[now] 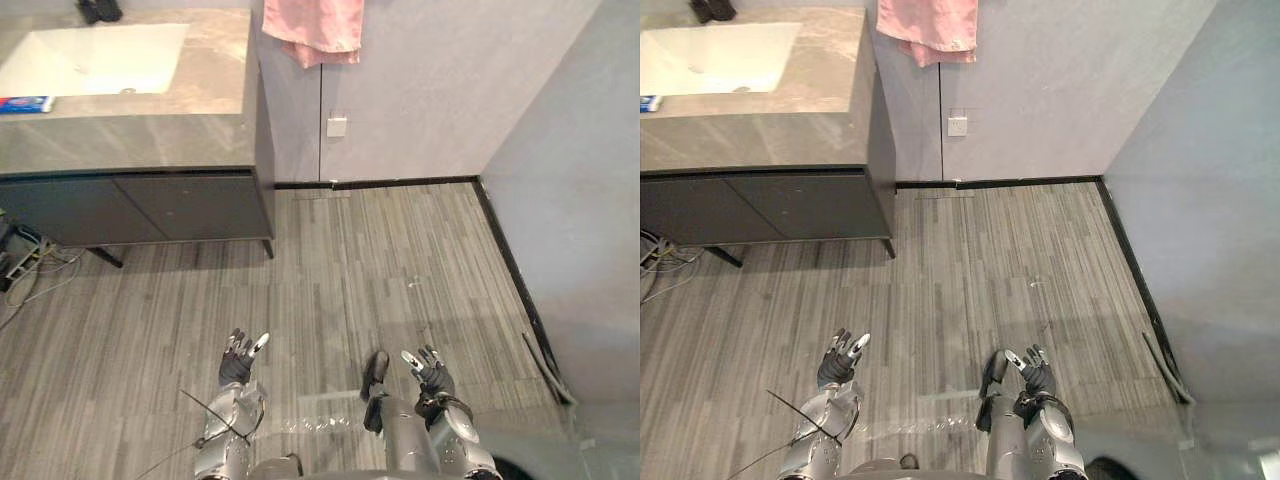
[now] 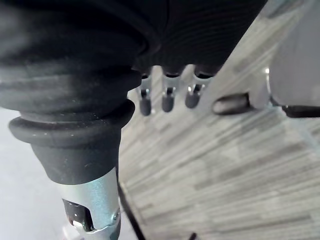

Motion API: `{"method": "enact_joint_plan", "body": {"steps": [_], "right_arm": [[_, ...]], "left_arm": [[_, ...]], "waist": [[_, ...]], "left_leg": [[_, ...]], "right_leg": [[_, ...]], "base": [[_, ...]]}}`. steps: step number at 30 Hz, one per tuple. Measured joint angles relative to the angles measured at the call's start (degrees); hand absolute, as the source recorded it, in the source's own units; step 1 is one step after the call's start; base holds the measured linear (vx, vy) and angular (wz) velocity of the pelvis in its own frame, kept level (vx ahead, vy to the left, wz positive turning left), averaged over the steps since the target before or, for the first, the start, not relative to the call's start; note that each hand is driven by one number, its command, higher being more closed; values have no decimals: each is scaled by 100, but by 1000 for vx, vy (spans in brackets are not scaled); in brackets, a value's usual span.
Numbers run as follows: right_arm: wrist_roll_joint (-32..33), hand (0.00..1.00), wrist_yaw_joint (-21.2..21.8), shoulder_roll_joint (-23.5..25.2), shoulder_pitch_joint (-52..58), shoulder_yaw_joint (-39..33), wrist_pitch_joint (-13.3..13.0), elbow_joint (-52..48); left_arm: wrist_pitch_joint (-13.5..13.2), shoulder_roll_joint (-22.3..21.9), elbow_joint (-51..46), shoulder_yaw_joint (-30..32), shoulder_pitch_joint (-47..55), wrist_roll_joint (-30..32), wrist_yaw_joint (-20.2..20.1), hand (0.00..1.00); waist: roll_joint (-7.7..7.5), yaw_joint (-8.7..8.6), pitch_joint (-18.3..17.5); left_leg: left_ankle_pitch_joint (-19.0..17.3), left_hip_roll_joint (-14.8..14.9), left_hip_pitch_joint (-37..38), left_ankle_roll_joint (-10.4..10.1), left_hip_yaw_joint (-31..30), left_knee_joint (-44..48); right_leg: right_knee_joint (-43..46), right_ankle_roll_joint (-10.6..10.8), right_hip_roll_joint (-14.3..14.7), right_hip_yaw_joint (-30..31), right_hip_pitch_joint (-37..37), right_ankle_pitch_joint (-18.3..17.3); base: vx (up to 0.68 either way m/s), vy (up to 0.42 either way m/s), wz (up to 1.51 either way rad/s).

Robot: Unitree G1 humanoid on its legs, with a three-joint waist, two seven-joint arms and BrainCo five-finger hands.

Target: Organize washtable

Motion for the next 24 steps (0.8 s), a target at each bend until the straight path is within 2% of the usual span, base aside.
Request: {"method": "enact_joint_plan", "body": {"steps": [1, 2, 3, 4, 6, 7, 9, 10, 11, 12, 13, 14, 15, 16, 17, 18, 19, 20, 21, 22, 23, 24], "right_arm": [[25, 0, -2, 3, -39, 70, 4, -7], [59, 0, 0, 14, -84, 144, 4, -9], [91, 0, 12, -30, -200, 258, -1, -9], [95, 0, 46, -50, -302, 298, -10, -12], [92, 0, 50, -60, -505, 399, -22, -20], [91, 0, 51, -77, -571, 449, -24, -20], [41, 0, 89, -65, -754, 536, -16, -22], [33, 0, 109, -73, -763, 622, -9, -35], [23, 0, 109, -77, -742, 655, -6, -55], [-12, 0, 106, -105, -658, 675, -7, -186], [-15, 0, 107, -129, -611, 677, -13, -273], [-17, 0, 107, -197, -522, 676, -16, -426], [-17, 0, 97, -200, -516, 659, -18, -427], [-21, 0, 97, -122, -509, 630, -16, -414], [-19, 0, 121, -66, -504, 632, -11, -416], [-25, 0, 121, -51, -493, 632, -10, -413], [-61, 0, 135, -29, -424, 629, -11, -412], [-115, 0, 145, -1, -361, 624, -14, -413], [-200, 0, 193, 59, -258, 632, -14, -410], [-212, 0, 230, 104, -224, 646, -17, -412], [-212, 0, 237, 128, -194, 672, -17, -410], [-210, 0, 248, 171, -82, 733, -18, -416]], "left_arm": [[17, -89, 41, 6, 45, -55, -4, 0], [31, -140, 43, 7, 106, -60, -13, 0], [48, -181, 58, 15, 148, -63, -71, 0], [67, -185, 77, 53, 164, -65, -100, 0], [31, -211, -17, 226, 275, -144, -101, 0], [17, -249, -113, 315, 335, -186, -94, 0], [-19, -276, -332, 477, 484, -306, -99, 0], [-20, -268, -342, 553, 489, -328, -100, 0], [-18, -267, -340, 559, 504, -337, -101, 0], [-17, -295, -341, 548, 527, -339, -108, 0], [-18, -319, -342, 544, 532, -339, -110, 0], [-20, -374, -373, 546, 591, -336, -108, 0], [-16, -338, -357, 560, 592, -328, -103, 0], [-15, -317, -367, 576, 516, -304, -95, 0], [-15, -313, -449, 674, 475, -299, -101, 0], [-14, -329, -475, 683, 499, -299, -101, 0], [-13, -320, -475, 683, 586, -300, -102, 0], [-13, -312, -473, 681, 626, -300, -102, 0], [-4, -285, -443, 659, 649, -280, -106, 0], [2, -238, -408, 659, 633, -263, -105, 0], [0, -196, -411, 658, 619, -254, -105, 0], [-22, -99, -439, 657, 556, -210, -106, 0]], "waist": [[118, 67, 3], [196, 152, 16], [231, 327, 52], [195, 447, 90], [91, 560, 137], [63, 612, 145], [76, 740, 152], [-28, 781, 217], [-41, 775, 224], [-79, 749, 232], [-57, 748, 213], [84, 771, 105], [66, 804, 50], [-257, 735, -28], [-367, 770, -63], [-393, 795, -72], [-474, 814, -74], [-501, 823, -69], [-508, 753, -62], [-499, 694, -58], [-493, 650, -59], [-438, 566, -71]], "left_leg": [[910, 387, -678, 153, -48, 1648], [1026, 562, -950, 130, -91, 2490], [983, 753, -1295, 139, -99, 3905], [906, 787, -1514, 268, 69, 4715], [650, 699, -1841, 670, 451, 5079], [602, 605, -2092, 744, 504, 4987], [596, 418, -2593, 746, 597, 4245], [597, 296, -2851, 747, 727, 3148], [605, 212, -2895, 741, 796, 2521], [684, 14, -2899, 681, 887, 1103], [800, -87, -2859, 565, 896, 322], [1146, -171, -2784, 514, 818, -1109], [2067, -277, -2744, 885, 777, -1132], [1921, -590, -2848, 1146, 818, -978], [1722, -723, -2854, 1313, 811, -796], [1594, -773, -2793, 1361, 823, -702], [1289, -930, -2447, 1435, 926, -668], [1136, -1007, -2221, 1463, 966, -691], [843, -1195, -1688, 1503, 936, -781], [769, -1297, -1359, 1510, 869, -922], [768, -1343, -1146, 1510, 826, -1065], [769, -1380, -673, 1509, 739, -1429]], "right_leg": [[-127, -122, 222, -27, 362, -228], [-241, -188, 390, 3, 600, -299], [-487, -263, 650, 209, 1120, -380], [-768, -271, 758, 430, 1676, -386], [-1192, -313, 755, 832, 2434, -416], [-1354, -296, 733, 1009, 2671, -431], [-1572, -153, 619, 1220, 3041, -616], [-1789, 111, 433, 1221, 3437, -832], [-1871, 245, 333, 1203, 3614, -919], [-1970, 468, 160, 1144, 3908, -1087], [-2017, 571, 106, 1123, 4029, -1168], [-2083, 794, 99, 1121, 4222, -1373], [-2081, 949, 1, 1100, 4406, -1547], [-1845, 1037, -308, 978, 4368, -1538], [-1162, 1192, -553, 975, 4058, -1378], [-715, 1205, -653, 1032, 3917, -1268], [434, 1174, -884, 1201, 3565, -893], [1108, 1101, -1024, 1319, 3344, -538], [2841, 567, -1318, 1425, 2696, 85], [3672, 441, -1404, 1446, 2311, -78], [3970, 452, -1416, 1413, 2117, -245], [4071, 461, -1414, 1062, 1717, -597]], "base": [[756, -409, -24], [762, -312, -69], [727, -233, -100], [704, -200, -102], [657, -92, -83], [737, 7, -105], [628, 106, -94], [566, 151, -51], [698, 219, -32], [486, 194, -5], [631, 281, -10], [528, 262, -13], [768, 407, 15], [766, 433, 33], [761, 441, 38], [645, 399, 13], [500, 314, -1], [682, 401, 5], [532, 287, 18], [518, 261, 32], [476, 187, 50], [462, 165, 40]]}}
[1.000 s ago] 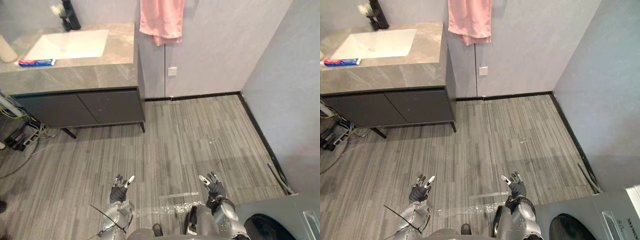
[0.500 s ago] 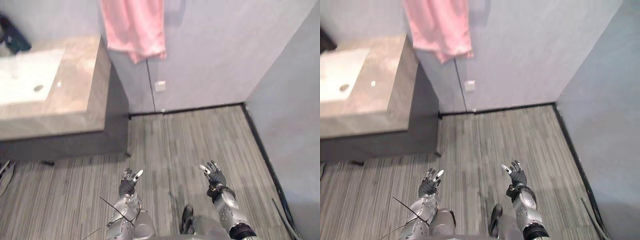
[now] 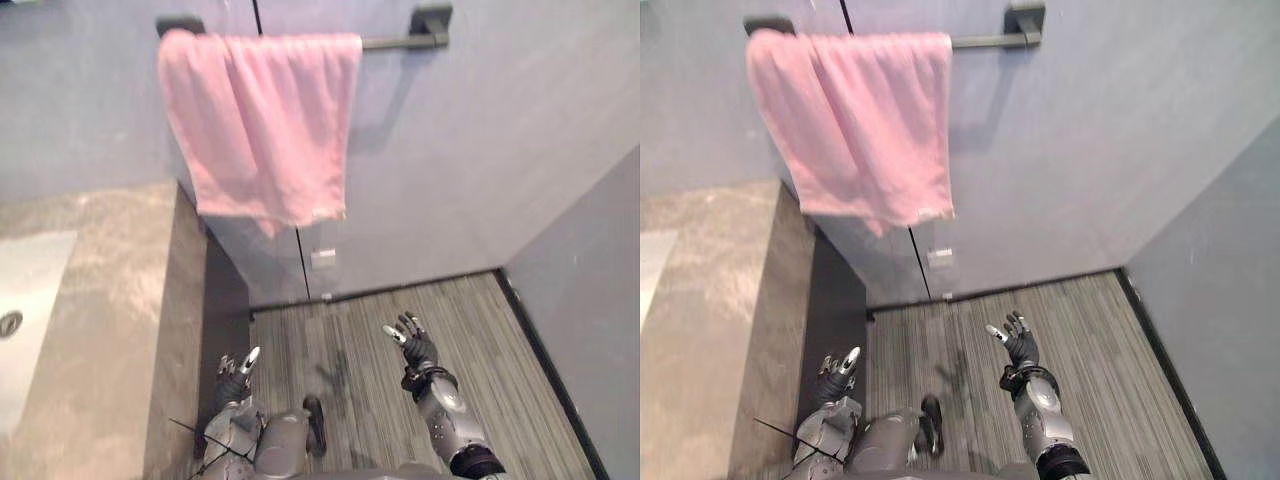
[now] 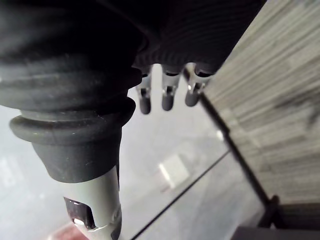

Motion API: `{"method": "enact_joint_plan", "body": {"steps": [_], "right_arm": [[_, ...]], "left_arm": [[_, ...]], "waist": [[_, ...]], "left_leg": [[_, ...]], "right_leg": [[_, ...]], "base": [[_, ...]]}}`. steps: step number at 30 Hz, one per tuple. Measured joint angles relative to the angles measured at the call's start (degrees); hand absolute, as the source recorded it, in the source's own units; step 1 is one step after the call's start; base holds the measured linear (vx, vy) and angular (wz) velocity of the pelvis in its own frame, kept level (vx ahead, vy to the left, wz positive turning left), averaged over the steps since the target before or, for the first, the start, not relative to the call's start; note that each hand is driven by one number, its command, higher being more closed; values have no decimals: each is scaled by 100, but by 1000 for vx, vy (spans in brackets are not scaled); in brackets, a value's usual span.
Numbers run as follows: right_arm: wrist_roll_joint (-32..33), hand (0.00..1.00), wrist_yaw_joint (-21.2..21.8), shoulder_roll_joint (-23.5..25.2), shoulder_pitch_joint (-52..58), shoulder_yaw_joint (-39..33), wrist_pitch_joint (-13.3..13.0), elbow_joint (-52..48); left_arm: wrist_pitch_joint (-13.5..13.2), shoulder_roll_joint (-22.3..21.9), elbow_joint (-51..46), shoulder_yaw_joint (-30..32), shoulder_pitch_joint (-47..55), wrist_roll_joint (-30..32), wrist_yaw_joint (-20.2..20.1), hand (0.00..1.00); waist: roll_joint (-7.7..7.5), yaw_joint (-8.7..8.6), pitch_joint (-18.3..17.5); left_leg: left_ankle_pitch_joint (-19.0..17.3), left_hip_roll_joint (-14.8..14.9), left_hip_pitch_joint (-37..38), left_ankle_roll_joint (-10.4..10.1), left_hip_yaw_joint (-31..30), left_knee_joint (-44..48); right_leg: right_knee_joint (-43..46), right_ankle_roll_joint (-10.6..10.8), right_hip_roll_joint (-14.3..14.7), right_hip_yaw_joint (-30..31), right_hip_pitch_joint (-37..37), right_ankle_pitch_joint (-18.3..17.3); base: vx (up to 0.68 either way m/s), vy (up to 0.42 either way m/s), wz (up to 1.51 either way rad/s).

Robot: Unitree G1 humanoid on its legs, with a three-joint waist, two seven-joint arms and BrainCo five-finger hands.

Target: Organize washtable

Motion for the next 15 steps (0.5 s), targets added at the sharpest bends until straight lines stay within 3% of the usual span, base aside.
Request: {"method": "enact_joint_plan", "body": {"steps": [3, 5, 6, 7, 8, 10, 11, 12, 15], "right_arm": [[0, 0, 3, 54, 141, -6, 0, -6], [1, 0, 0, 37, 190, -65, 2, -10], [8, 0, -8, 32, 189, -132, 2, -5], [34, 0, -20, 32, 209, -154, 0, -6], [37, 0, -21, 36, 228, -151, 0, -7], [37, 0, -26, -155, 218, -170, -1, -8], [35, 0, -25, -174, 204, -223, -1, -21], [35, 0, -24, -216, 166, -283, -7, -27], [26, 0, -20, -228, 76, -294, -9, -34]], "left_arm": [[-10, 65, -43, -2, -91, 65, -4, 0], [-46, 46, -171, -38, -110, 75, -10, 0], [-56, 45, -189, -47, -137, 85, -9, 0], [-73, 73, -197, -43, -142, 84, 3, 0], [-80, 133, -207, -42, -131, 84, 7, 0], [-105, -93, -356, -36, 24, 110, 12, 0], [-115, -136, -438, -24, 38, 112, 9, 0], [-130, -191, -572, 18, 54, 165, -7, 0], [-168, -183, -772, 140, 36, 169, 3, 0]], "waist": [[3, -48, -4], [0, -206, -10], [-21, -208, -23], [-145, -200, -88], [-238, -189, -108], [129, -137, -231], [157, -127, -249], [287, -127, -318], [257, -123, -331]], "left_leg": [[2, -21, 429, -5, -183, -322], [-88, 15, 550, -158, -465, -356], [-170, 3, 602, -296, -562, -331], [-275, -96, 670, -462, -648, -295], [-323, -174, 726, -530, -713, -289], [-435, 128, 821, -676, -942, -295], [-460, 199, 822, -713, -949, -311], [-494, 351, 802, -765, -1022, -337], [-496, 506, 804, -771, -1128, -384]], "right_leg": [[-843, 105, 93, -493, -548, -496], [-2588, 282, 534, -474, -709, -571], [-3736, 372, 840, -190, -707, -328], [-4660, 338, 1056, 222, -713, 619], [-4774, 233, 1065, 326, -721, 1061], [-4848, 139, 1272, 136, -483, 857], [-5057, 132, 1351, 82, -374, 864], [-5469, 53, 1534, -25, -188, 1000], [-6015, -42, 1758, -140, 87, 1193]], "base": [[411, 64, 44], [376, -79, 77], [398, -156, 68], [330, -159, 56], [323, -189, 37], [287, -182, 26], [289, -187, 23], [226, -153, 10], [146, -110, 11]]}}
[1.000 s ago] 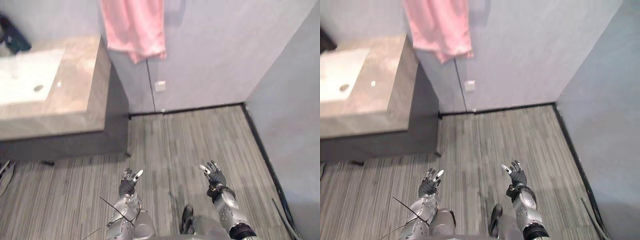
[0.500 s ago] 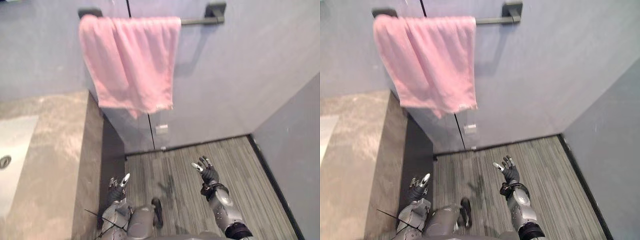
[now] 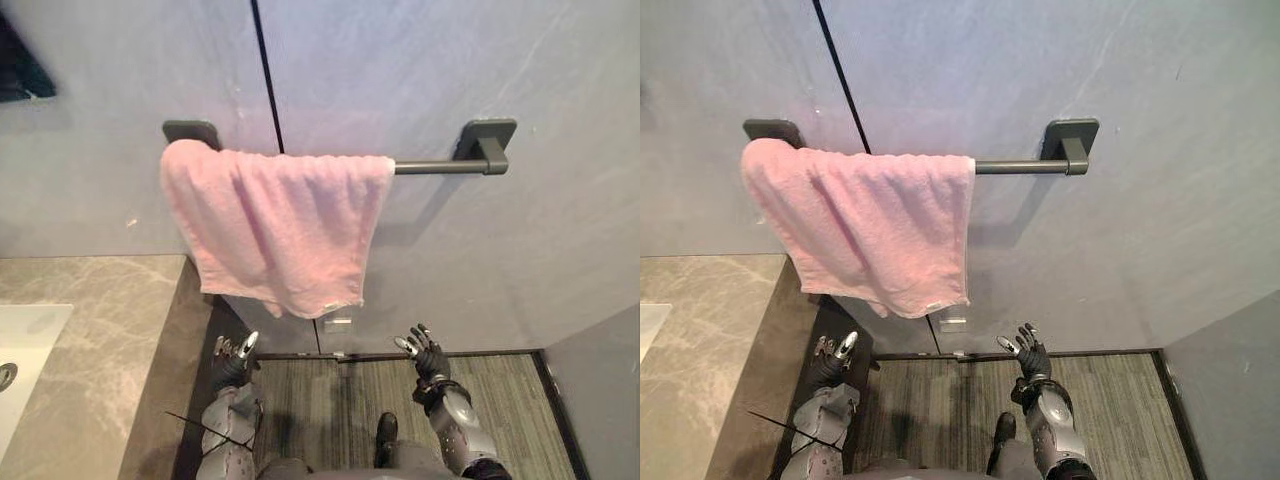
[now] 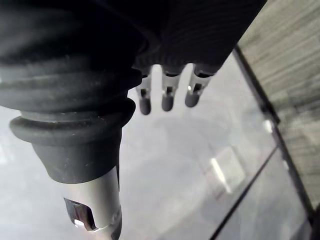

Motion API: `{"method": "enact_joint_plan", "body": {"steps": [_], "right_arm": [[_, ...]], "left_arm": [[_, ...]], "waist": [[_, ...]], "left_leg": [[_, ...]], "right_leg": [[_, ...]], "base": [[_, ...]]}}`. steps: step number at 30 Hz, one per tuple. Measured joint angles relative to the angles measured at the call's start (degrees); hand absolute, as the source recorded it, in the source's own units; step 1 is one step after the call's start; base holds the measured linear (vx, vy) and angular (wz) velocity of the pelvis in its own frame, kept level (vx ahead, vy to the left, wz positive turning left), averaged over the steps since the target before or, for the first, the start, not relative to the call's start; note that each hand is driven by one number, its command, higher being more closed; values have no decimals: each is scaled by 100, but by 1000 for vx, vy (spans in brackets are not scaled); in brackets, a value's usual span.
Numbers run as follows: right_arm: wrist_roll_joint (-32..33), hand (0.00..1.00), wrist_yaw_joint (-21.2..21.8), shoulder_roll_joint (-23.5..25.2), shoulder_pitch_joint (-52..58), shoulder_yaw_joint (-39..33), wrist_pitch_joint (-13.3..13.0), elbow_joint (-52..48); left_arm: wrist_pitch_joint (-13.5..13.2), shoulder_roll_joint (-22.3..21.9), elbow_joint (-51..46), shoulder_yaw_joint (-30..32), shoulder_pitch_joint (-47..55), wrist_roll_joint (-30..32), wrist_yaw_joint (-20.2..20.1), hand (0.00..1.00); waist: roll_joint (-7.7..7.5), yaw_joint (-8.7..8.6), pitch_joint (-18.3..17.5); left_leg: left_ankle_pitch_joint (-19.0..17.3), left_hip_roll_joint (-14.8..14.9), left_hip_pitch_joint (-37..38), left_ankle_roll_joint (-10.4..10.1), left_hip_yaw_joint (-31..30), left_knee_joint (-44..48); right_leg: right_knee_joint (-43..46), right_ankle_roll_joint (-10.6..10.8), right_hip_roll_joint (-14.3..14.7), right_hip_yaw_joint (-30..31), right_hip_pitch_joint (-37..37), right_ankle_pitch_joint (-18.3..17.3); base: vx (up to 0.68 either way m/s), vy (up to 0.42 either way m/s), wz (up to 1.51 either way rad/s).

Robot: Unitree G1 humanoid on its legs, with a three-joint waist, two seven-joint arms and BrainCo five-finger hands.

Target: Organize washtable

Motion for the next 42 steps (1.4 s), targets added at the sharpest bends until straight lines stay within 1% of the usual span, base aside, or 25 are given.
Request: {"method": "enact_joint_plan", "body": {"steps": [2, 5, 6, 7, 9, 10, 14, 16, 18, 20, 22, 23, 25, 28, 31, 33, 34, 35, 39, 40, 42], "right_arm": [[-24, 0, 2, -9, 13, -127, 1, -2], [-44, 0, 5, -13, 19, -213, 1, -2], [-46, 0, 19, -7, 42, -213, -1, -4], [-47, 0, 23, 2, 60, -213, -3, -4], [-47, 0, 31, 20, 212, -209, -2, -3], [-47, 0, 35, 20, 248, -207, -1, -2], [-50, 0, 130, 21, 417, -216, 0, -2], [-51, 0, 159, 19, 454, -220, 1, -2], [-51, 0, 208, 18, 454, -219, 3, -1], [-57, 0, 279, 16, 448, -217, 3, -1], [-72, 0, 282, 12, 451, -205, 6, 2], [-88, 0, 291, 5, 452, -202, 14, 10], [-105, 0, 311, 5, 466, -201, 18, 16], [-143, 0, 409, -24, 520, -192, 23, 17], [-173, 0, 504, -143, 636, -155, 40, 66], [-192, 0, 508, -195, 646, -149, 47, 73], [-223, 0, 512, -227, 657, -146, 51, 73], [-228, 0, 514, -233, 659, -148, 51, 72], [-273, 0, 518, -261, 721, -156, 53, 66], [-273, 0, 519, -274, 773, -167, 53, 53], [-273, 0, 519, -290, 838, -170, 71, 52]], "left_arm": [[-9, -3, -298, 115, 3, 94, 15, 0], [-41, -1, -804, 394, 13, 249, 32, 0], [-60, -4, -1232, 622, 12, 320, 51, 0], [-75, -3, -1395, 699, 13, 346, 75, 0], [-226, -1, -2049, 967, -3, 447, 169, 0], [-260, -1, -2157, 1007, -2, 453, 175, 0], [-387, -16, -3087, 1641, 10, 631, 353, 0], [-545, 84, -3506, 1820, 10, 677, 368, 0], [-558, 198, -3641, 1866, 9, 678, 349, 0], [-558, 413, -3693, 1845, -1, 680, 177, 0], [-558, 573, -3713, 1796, -7, 681, 82, 0], [-554, 735, -3711, 1668, -8, 680, -32, 0], [-551, 912, -3683, 1502, -8, 672, -193, 0], [-520, 1347, -3280, 1181, -31, 605, -523, 0], [-337, 1606, -2761, 922, -147, 369, -888, 0], [-283, 1664, -2477, 900, -215, 219, -975, 0], [-260, 1695, -2306, 857, -265, 197, -979, 0], [-247, 1711, -2229, 822, -267, 182, -980, 0], [-151, 1731, -1953, 800, -419, 164, -970, 0], [-146, 1747, -1844, 817, -500, 171, -887, 0], [-122, 1881, -1702, 815, -532, 180, -858, 0]], "waist": [[-1, 2, -12], [7, 11, -19], [18, 26, -24], [19, 37, -24], [25, 152, -28], [27, 157, -29], [66, 155, -54], [123, 163, -91], [191, 161, -147], [278, 155, -221], [309, 154, -245], [310, 153, -246], [286, 150, -260], [246, 143, -286], [219, 90, -300], [207, 74, -300], [208, 0, -300], [208, -17, -300], [209, -27, -299], [212, -28, -298], [214, -39, -297]], "left_leg": [[0, 57, -1, -3, -79, -93], [-9, 55, 4, -18, -104, -148], [-13, 51, 3, -24, -113, -144], [-13, 50, 2, -24, -116, -144], [-13, 40, 1, -25, -121, -149], [-13, 39, 1, -25, -126, -152], [-14, 38, 2, -23, -187, -233], [-14, 39, 2, -23, -187, -247], [-14, 41, 2, -23, -182, -247], [-14, 51, 4, -23, -132, -248], [-15, 59, 9, -25, -99, -251], [-15, 63, 8, -28, -79, -251], [-16, 67, 6, -30, -51, -252], [-23, 65, -12, -44, 94, -251], [-25, 51, 8, -43, 189, -277], [-38, 50, 11, -61, 259, -298], [-44, 59, 23, -71, 280, -305], [-46, 68, 40, -74, 306, -325], [-82, 103, 96, -116, 481, -376], [-81, 104, 100, -116, 517, -410], [-80, 106, 125, -115, 526, -449]], "right_leg": [[-414, -28, 84, -81, 172, 184], [-705, -28, 111, -121, 308, 328], [-705, -28, 106, -121, 310, 333], [-705, -28, 105, -121, 310, 334], [-707, -30, 100, -118, 309, 344], [-707, -30, 99, -119, 309, 346], [-709, -31, 92, -168, 309, 348], [-720, -42, 92, -173, 309, 355], [-728, -45, 93, -173, 309, 357], [-729, -50, 103, -160, 303, 361], [-733, -74, 115, -126, 293, 379], [-734, -86, 121, -111, 284, 391], [-735, -99, 134, -74, 259, 417], [-737, -108, 153, 78, 165, 475], [-740, -101, 166, 182, 123, 479], [-740, -86, 191, 267, 72, 490], [-740, -86, 205, 291, 68, 490], [-741, -86, 219, 313, 63, 490], [-740, -87, 309, 491, 1, 490], [-740, -87, 319, 515, -24, 490], [-740, -86, 328, 520, -22, 490]], "base": [[83, -25, 12], [20, 26, 9], [-6, 29, 5], [-12, 38, 2], [0, 0, 0], [-22, 17, 4], [-27, 11, 6], [-20, 4, 2], [0, 0, 0], [0, 7, -2], [0, 16, -8], [-2, 14, -8], [-12, 15, -15], [-19, 23, -23], [-8, 32, -19], [5, 27, -25], [24, 33, -16], [29, 28, -13], [47, 38, -26], [48, 41, -13], [46, 48, -5]]}}
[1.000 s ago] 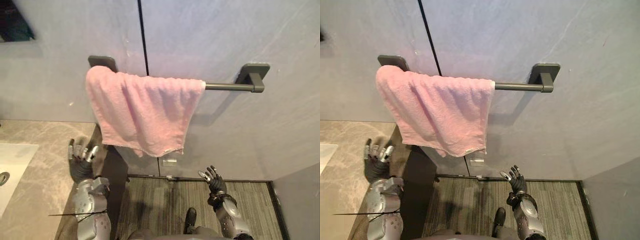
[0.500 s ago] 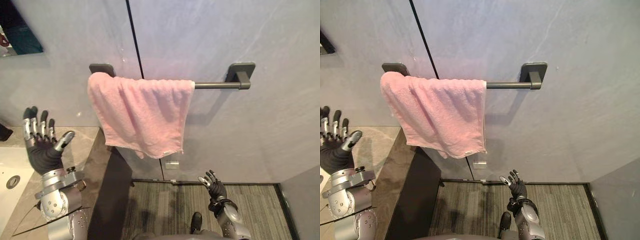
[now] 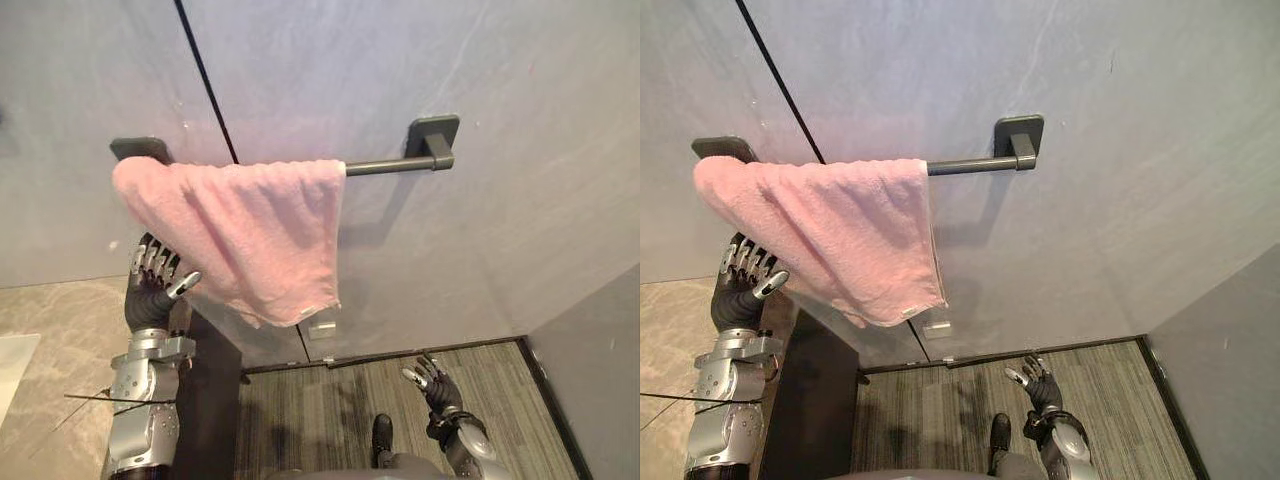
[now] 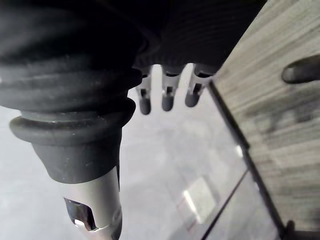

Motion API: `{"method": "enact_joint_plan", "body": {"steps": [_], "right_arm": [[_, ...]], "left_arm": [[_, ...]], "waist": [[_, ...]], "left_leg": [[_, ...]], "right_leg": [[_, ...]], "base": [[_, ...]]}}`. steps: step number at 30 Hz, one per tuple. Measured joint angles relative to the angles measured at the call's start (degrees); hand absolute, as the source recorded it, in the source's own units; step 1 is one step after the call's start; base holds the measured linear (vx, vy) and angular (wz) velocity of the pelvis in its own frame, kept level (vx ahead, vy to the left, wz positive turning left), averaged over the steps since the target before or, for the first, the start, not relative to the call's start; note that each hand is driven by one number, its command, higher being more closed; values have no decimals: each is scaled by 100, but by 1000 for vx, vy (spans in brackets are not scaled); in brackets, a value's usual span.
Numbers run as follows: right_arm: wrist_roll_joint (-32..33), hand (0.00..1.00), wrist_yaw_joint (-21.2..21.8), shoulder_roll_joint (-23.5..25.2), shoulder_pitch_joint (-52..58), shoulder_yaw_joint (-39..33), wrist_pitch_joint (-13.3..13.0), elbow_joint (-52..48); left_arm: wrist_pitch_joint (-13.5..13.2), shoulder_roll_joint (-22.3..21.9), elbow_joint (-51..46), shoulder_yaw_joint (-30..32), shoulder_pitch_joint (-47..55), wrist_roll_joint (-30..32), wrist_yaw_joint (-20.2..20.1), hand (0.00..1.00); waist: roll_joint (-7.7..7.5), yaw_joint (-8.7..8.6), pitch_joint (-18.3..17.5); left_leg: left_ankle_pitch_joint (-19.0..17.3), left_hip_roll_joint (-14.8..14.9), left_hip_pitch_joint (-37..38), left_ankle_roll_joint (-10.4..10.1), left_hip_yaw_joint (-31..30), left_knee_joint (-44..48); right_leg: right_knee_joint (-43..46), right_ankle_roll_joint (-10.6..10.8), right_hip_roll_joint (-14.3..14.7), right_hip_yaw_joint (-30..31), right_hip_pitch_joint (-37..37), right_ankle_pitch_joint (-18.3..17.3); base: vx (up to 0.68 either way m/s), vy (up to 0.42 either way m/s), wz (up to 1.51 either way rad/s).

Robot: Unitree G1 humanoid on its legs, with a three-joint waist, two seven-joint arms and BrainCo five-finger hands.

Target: Organize washtable

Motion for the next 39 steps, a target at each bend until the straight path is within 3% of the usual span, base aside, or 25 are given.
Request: {"method": "enact_joint_plan", "body": {"steps": [9, 17, 25, 38, 39], "right_arm": [[2, 0, 4, -25, 110, -32, 68, -174], [5, 0, 11, -21, 185, -59, 73, -604], [295, 0, 138, -27, 210, -109, 57, -2099], [793, 0, 262, -121, 111, 22, 20, -3291], [805, 0, 262, -146, 111, 28, 20, -3404]], "left_arm": [[92, 433, 717, 25, -353, 52, 236, 0], [138, 443, 950, 29, -420, 52, 228, 0], [256, 507, 1005, -21, -472, 126, 102, 0], [320, 554, 1258, -235, -844, 435, 96, 0], [320, 554, 1258, -263, -856, 500, 95, 100]], "waist": [[-11, 5, 5], [-30, -107, 28], [-47, -100, 37], [-182, -100, 88], [-182, -114, 88]], "left_leg": [[-27, -20, 133, 8, 217, -83], [-62, -3, 180, -2, 345, -97], [-60, -15, 187, -2, 384, -59], [-117, -15, -41, -28, 475, 249], [-124, -14, -79, -33, 478, 295]], "right_leg": [[-1, 21, 33, 176, -4, 2], [-1, 22, 89, 291, -25, 2], [-1, 2, 83, 327, -21, 46], [-1, -91, 77, 467, -157, 179], [-1, -102, 77, 471, -180, 188]], "base": [[34, 68, -10], [16, 42, -9], [0, 39, -2], [-32, 20, -5], [-21, 15, -4]]}}
